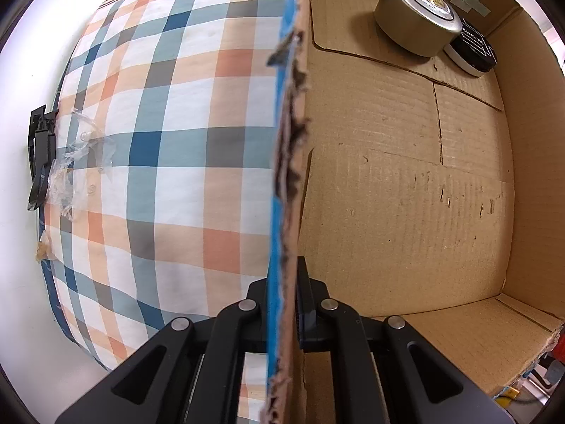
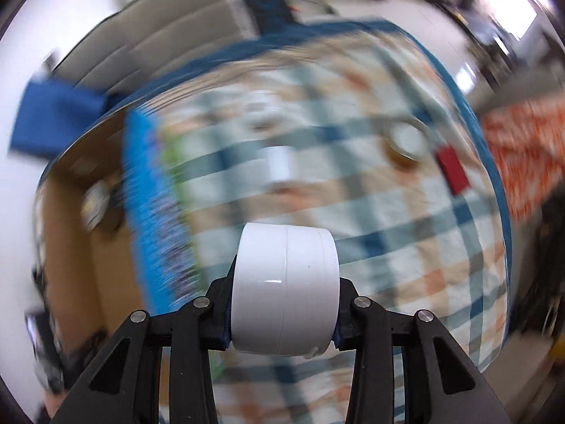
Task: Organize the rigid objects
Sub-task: 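Grasp the white round container with the right gripper and carry it over the box, then lower the white container into the box and open the right gripper, then grasp the small white cylinder with the right gripper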
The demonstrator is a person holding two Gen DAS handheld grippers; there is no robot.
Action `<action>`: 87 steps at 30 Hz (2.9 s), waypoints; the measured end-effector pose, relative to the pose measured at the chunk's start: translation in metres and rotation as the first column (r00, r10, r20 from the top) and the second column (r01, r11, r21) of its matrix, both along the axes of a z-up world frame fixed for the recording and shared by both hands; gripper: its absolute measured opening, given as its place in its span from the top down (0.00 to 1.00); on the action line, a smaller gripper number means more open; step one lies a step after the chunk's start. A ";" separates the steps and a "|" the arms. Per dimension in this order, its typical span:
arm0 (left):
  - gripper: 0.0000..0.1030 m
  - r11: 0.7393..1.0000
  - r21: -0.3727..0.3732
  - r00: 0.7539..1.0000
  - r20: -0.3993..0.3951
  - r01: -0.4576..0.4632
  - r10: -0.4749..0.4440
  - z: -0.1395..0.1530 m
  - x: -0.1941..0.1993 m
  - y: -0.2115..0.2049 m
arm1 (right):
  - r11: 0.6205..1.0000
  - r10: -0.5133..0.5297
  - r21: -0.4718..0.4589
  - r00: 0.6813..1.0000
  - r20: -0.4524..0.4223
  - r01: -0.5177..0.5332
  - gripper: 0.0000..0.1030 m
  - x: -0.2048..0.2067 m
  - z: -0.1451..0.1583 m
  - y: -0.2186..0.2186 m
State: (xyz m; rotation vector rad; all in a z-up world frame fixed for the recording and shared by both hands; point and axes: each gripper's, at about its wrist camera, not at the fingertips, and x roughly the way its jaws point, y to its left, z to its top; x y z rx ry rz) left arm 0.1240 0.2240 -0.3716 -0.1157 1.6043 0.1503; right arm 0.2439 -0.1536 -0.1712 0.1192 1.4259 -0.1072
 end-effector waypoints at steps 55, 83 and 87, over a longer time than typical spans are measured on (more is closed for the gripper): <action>0.96 1.000 -0.016 1.000 0.008 0.010 -0.010 -0.005 0.000 0.002 | 0.988 0.151 0.039 0.988 -0.029 -0.150 0.02 0.031 -0.046 0.165; 0.93 0.998 0.005 0.998 0.007 -0.066 0.066 -0.007 -0.005 0.007 | 0.979 -0.168 0.096 0.980 -0.110 0.179 0.34 0.100 -0.125 -0.045; 0.93 0.997 0.001 0.997 0.007 -0.075 0.075 -0.008 -0.007 0.008 | 0.982 -0.159 0.079 0.977 -0.139 0.171 0.61 0.105 -0.145 -0.042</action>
